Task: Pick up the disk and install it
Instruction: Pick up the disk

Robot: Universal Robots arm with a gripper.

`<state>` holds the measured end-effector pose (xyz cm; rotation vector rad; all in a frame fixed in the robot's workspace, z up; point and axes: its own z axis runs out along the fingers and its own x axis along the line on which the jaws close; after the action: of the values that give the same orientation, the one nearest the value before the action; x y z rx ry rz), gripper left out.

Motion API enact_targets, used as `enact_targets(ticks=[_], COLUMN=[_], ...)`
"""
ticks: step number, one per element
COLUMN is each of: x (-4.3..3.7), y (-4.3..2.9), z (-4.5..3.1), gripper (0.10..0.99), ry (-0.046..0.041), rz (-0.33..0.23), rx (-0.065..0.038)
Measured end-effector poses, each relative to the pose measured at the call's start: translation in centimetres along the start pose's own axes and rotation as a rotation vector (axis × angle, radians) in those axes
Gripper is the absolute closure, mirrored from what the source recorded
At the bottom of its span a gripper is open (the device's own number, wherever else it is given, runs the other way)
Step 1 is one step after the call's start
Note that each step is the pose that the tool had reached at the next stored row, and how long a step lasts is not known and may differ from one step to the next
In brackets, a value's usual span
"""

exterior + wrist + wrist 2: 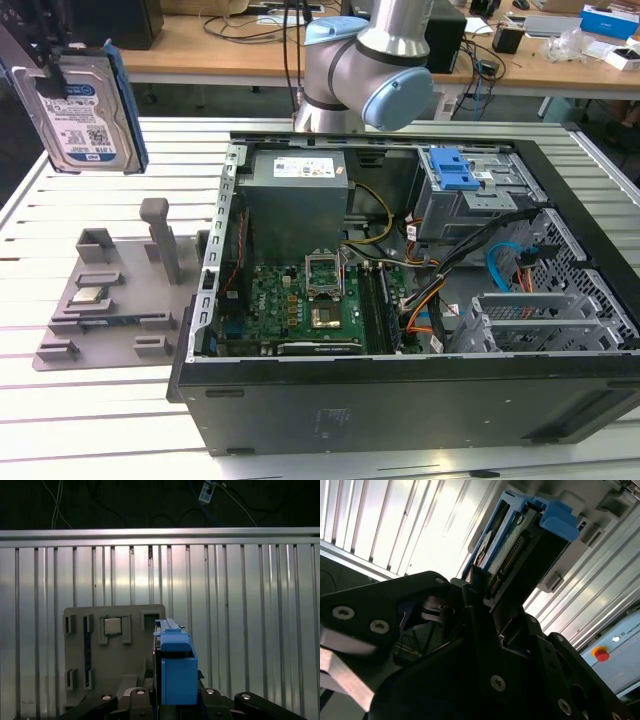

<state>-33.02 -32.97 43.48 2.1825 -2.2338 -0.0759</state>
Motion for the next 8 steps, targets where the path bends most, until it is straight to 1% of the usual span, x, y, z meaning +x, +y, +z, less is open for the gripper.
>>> enact_targets(ticks=[2, 8], x=[-0.01, -0.05], y=[0.0, 0.02], z=[-0.28, -1.47], gripper=[0.722, 0.722], ry=[0.0, -0.0002], rz=[0.0, 0.0], rx=[0.0, 0.0])
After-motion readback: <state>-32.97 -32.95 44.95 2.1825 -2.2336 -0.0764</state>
